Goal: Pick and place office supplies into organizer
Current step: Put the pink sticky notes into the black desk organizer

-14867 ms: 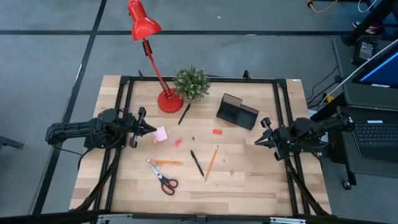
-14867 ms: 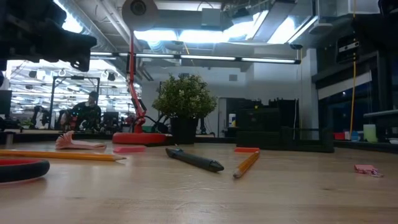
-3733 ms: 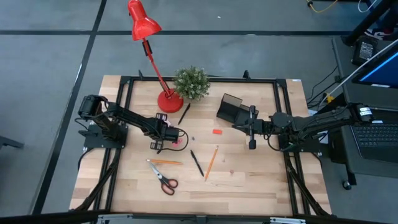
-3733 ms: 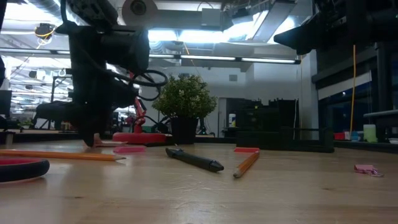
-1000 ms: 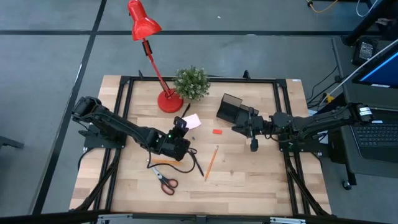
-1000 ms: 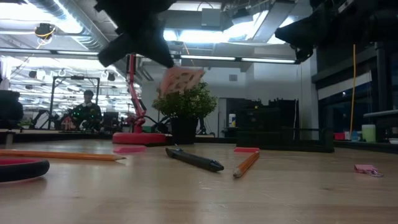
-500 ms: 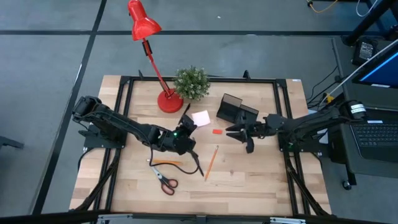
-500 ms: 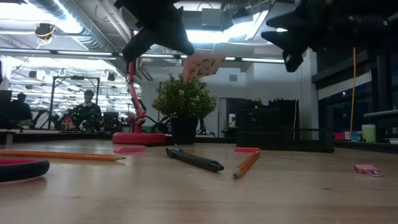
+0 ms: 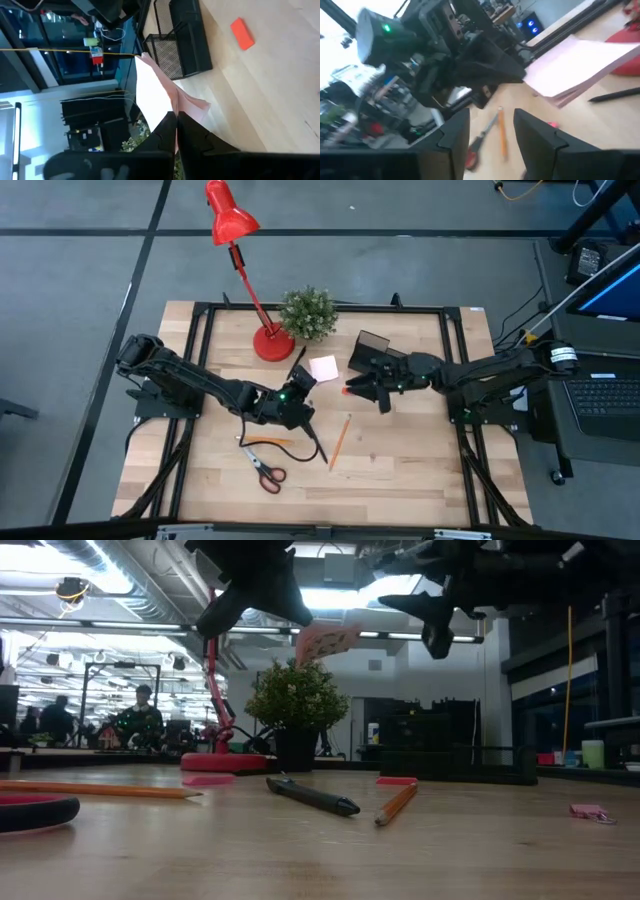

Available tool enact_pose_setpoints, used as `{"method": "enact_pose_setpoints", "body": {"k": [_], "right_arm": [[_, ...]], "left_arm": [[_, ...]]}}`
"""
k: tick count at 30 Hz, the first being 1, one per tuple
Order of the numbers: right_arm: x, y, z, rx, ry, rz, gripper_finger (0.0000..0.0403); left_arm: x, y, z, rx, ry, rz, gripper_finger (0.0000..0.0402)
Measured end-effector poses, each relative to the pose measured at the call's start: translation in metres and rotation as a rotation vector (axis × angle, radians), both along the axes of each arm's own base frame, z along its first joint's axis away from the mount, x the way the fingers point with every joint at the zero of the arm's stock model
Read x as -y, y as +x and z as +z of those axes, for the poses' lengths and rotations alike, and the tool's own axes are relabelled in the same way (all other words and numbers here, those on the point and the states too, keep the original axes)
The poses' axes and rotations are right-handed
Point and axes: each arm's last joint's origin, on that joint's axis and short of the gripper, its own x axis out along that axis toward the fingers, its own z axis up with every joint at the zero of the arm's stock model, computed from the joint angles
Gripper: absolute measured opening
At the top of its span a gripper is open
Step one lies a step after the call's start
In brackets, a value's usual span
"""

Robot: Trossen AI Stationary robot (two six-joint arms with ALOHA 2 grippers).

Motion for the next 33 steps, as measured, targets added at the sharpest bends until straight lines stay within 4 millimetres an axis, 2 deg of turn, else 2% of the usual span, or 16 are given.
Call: {"method": "enact_pose_setpoints", "body": {"k": [10,19,33], "right_arm": [[0.016,0.0,-0.007,-0.084,0.034,-0.012,0.0196],[0.029,-0.001,-0.01,-0.115,0.145,-0.047,0.0242],[0.037,0.012,-0.022,-0.083,0.199,-0.042,0.025]], "left_arm": [[0.003,-0.002,0.0,-0.01,0.016,-0.005,0.0002],[0.003,-0.002,0.0,-0.01,0.016,-0.004,0.0002],[0.004,-0.001,0.0,-0.013,0.018,-0.012,0.0002]]}}
